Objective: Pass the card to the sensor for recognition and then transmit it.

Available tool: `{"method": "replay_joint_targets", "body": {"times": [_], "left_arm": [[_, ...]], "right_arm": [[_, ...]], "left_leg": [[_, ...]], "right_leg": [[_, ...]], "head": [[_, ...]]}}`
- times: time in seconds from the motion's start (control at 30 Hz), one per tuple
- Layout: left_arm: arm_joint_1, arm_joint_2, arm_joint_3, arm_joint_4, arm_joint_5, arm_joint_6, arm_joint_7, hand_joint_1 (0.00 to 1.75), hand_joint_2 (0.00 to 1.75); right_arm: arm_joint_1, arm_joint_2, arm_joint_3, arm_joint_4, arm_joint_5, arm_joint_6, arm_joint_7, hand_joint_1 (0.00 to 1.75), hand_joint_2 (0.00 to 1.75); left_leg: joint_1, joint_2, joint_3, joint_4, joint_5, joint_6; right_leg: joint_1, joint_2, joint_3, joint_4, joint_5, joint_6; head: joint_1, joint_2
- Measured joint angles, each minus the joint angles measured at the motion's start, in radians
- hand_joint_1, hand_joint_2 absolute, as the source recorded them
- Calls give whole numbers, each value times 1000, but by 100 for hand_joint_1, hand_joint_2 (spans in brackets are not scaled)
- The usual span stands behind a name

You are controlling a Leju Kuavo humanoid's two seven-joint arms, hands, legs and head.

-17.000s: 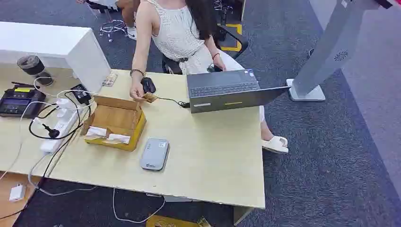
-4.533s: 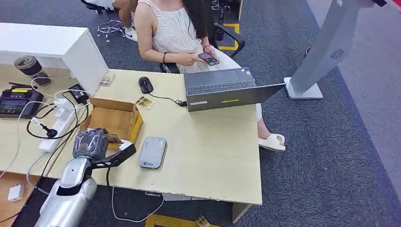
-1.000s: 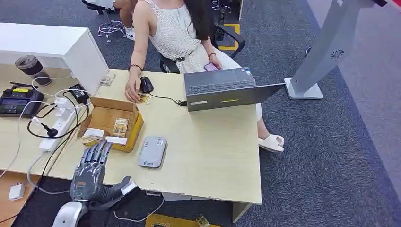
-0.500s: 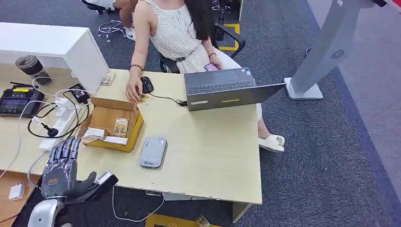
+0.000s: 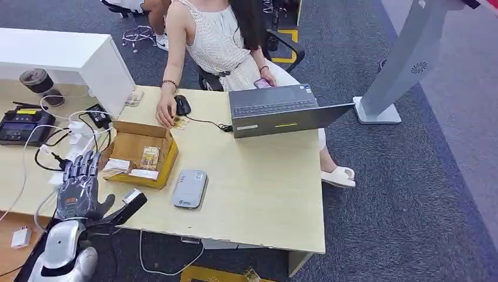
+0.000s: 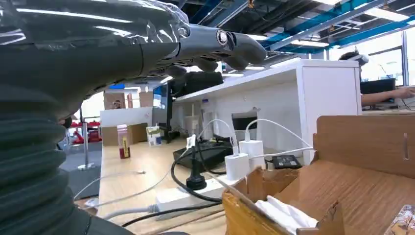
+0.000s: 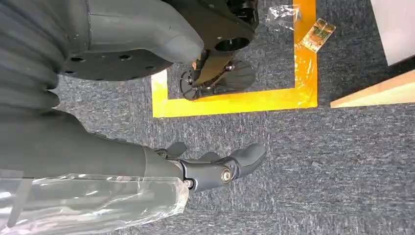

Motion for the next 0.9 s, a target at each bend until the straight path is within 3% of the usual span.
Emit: {"method": "replay_joint_targets", "body": {"times": [0.3,0.53,0.9], "left_arm": [[-142,-18,-35,160,-55,-2,48,0,175],[-179,-23,-40,231,-64,0,71,0,175],[-191,-21,-40,263,-68,-5,87,0,175]], "right_arm": [[-15,6,0,6,16,0,6,0,175],[-16,8,0,9,17,0,8,0,175],[-17,8,0,14,17,1,11,0,175]], "left_leg": [[0,0,0,0,0,0],[0,0,0,0,0,0],[0,1,0,0,0,0]], "right_leg": [[0,0,0,0,1,0],[0,1,-1,0,1,0],[0,1,-1,0,1,0]], "head": [[0,0],[0,0],[0,0]]}}
